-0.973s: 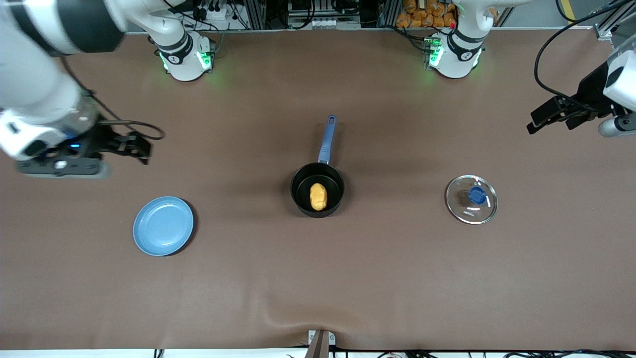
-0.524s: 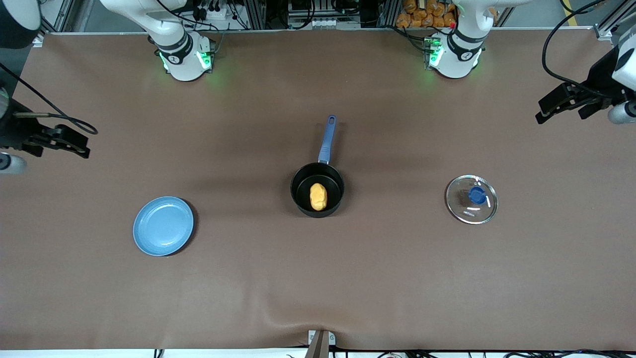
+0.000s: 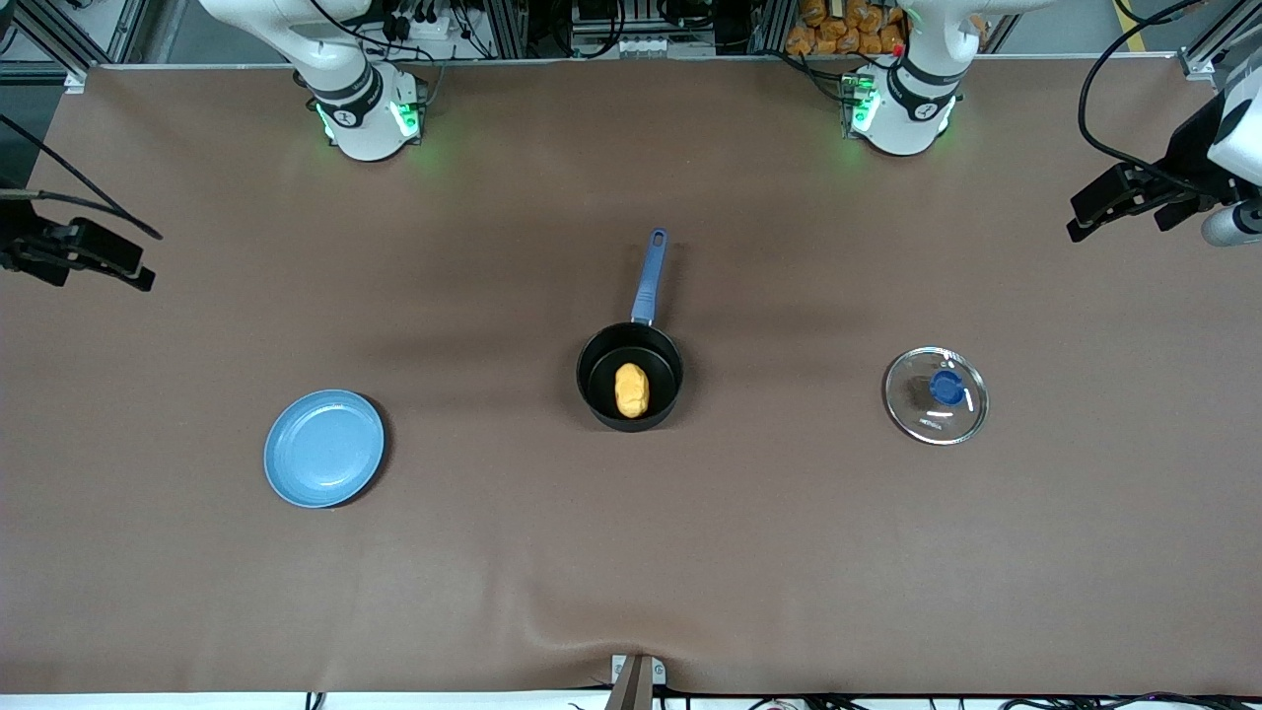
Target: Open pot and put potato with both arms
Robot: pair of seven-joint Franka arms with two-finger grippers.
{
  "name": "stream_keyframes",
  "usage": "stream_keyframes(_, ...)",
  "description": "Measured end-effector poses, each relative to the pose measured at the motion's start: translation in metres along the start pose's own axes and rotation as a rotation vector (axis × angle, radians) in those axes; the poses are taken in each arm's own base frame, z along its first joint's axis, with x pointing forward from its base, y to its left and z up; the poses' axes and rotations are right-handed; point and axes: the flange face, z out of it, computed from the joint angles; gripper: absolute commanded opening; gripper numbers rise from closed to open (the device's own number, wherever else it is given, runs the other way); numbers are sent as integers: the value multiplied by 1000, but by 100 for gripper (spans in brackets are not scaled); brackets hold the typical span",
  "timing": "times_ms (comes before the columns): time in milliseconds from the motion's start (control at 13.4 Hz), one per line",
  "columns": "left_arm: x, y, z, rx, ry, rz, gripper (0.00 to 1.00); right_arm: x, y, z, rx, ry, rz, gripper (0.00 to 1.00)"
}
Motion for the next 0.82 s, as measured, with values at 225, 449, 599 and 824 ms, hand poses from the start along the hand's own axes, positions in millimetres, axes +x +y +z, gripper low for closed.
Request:
stream_keyframes(225, 0, 2, 0, 2, 1, 5, 100, 2, 11, 25, 14, 10, 14, 100)
stream_keyframes(449, -1, 3, 0, 2, 1, 6, 100, -4, 3, 29, 28, 8, -19, 100)
stream_keyframes(599, -1, 3, 0, 2, 1, 6, 100, -5, -7, 25, 30, 23, -36, 100)
stream_keyframes(824, -1, 3, -3, 1, 5, 7, 100, -5, -10, 15, 32, 44, -44, 100)
